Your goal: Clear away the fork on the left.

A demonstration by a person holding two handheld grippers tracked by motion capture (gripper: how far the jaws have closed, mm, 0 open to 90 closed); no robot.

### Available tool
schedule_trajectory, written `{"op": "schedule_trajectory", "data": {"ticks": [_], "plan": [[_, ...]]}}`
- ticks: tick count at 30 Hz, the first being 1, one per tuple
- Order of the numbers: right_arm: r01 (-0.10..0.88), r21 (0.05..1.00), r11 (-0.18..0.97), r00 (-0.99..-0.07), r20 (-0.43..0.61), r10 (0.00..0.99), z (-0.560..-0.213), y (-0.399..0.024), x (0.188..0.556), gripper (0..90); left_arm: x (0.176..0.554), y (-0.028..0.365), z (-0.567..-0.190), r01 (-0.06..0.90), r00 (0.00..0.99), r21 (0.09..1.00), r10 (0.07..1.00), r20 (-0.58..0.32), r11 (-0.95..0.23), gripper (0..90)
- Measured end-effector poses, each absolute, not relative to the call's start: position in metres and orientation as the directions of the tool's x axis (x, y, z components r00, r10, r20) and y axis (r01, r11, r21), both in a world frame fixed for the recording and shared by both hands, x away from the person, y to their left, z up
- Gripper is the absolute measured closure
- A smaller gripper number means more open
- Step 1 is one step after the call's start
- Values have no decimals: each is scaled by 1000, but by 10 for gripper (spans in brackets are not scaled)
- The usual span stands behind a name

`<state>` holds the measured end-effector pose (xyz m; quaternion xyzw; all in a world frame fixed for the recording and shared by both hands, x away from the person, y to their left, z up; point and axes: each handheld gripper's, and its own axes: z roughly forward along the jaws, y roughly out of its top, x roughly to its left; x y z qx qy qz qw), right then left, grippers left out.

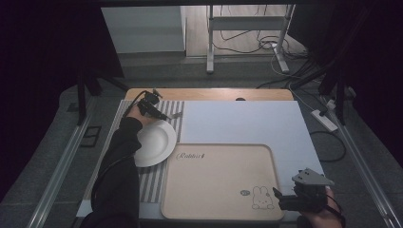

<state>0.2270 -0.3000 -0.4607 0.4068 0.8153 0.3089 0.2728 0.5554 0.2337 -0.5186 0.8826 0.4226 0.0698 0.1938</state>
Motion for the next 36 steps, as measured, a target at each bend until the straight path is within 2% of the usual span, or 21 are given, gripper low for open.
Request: {"op": "schedule_trajectory", "data": {"ticks": [8,13,21,28,36], "plan": [[490,724,485,-522,-202,829,-461,-299,227,0,545,250,-519,675,666,443,746,-21,-590,756],[491,721,490,-525,-204,826,-461,-299,227,0,542,251,-518,650,704,440,709,-42,-620,832],[488,720,493,-524,-209,825,-461,-298,227,0,541,256,-515,667,681,408,733,6,-623,845],[482,722,497,-524,-217,823,-461,-298,226,0,531,282,-505,691,646,395,762,38,-605,845],[487,725,487,-521,-207,828,-461,-299,226,0,514,308,-486,704,622,413,782,33,-577,845]]}}
